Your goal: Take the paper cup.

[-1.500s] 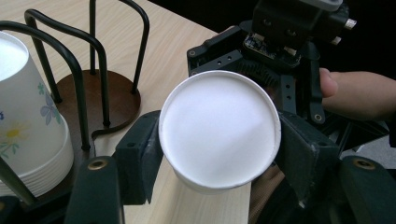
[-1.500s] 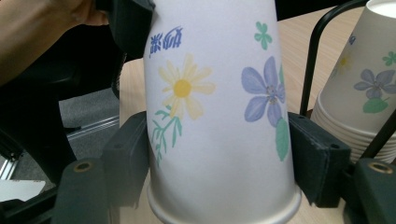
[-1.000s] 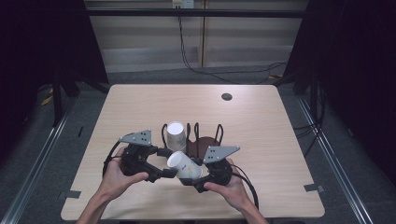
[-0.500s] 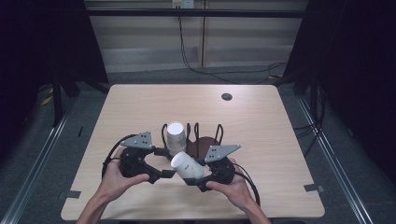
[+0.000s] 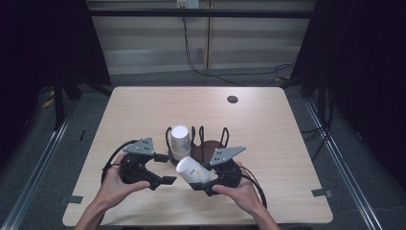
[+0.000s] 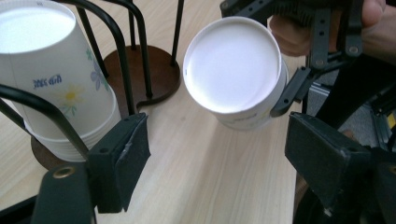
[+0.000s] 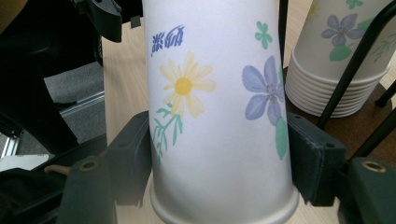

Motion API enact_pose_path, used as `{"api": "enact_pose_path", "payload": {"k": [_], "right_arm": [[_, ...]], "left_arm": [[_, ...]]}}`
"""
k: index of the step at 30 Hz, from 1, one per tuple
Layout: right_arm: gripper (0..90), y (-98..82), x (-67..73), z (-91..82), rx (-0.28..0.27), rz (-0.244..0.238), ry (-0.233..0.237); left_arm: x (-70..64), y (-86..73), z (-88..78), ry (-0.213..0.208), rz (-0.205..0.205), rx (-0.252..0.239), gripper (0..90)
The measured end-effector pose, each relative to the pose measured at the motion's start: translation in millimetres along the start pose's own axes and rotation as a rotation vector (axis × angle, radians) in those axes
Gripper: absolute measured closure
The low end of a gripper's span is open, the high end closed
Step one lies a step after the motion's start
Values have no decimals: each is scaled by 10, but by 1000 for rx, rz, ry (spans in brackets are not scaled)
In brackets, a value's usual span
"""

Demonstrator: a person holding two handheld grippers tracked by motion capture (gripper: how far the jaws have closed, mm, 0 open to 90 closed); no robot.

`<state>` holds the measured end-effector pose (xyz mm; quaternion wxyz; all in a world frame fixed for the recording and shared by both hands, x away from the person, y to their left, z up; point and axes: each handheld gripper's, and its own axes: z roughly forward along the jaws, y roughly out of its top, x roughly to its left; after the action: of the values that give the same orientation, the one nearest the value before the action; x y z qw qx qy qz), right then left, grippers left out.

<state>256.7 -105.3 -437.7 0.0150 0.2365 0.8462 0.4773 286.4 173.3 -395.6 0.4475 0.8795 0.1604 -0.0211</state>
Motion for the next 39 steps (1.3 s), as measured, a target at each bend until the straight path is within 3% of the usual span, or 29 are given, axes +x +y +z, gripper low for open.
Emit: {"api": "enact_pose_path", "payload": {"k": [3, 9, 26, 29, 33, 36, 39], "right_arm": [[314, 7, 2, -2, 25, -7, 1], [314, 25, -1, -14, 77, -3, 4], [319, 70, 40, -72, 178, -43, 5], [319, 78, 40, -76, 218, -59, 6], [320, 112, 16, -143, 219, -66, 11], [321, 108, 17, -144, 235, -72, 9], [323, 108, 26, -137, 261, -79, 6]], "left_arm": [[2, 11, 17, 5, 8, 16, 216], [-27, 47, 12, 20, 24, -19, 199], [-69, -16, 224, -12, 38, 67, 193], [-75, -17, 219, -17, 34, 66, 203], [-91, -22, 234, -23, 44, 77, 252], [-90, -37, 261, -9, 54, 108, 225], [-91, -43, 265, -6, 56, 107, 205]]}}
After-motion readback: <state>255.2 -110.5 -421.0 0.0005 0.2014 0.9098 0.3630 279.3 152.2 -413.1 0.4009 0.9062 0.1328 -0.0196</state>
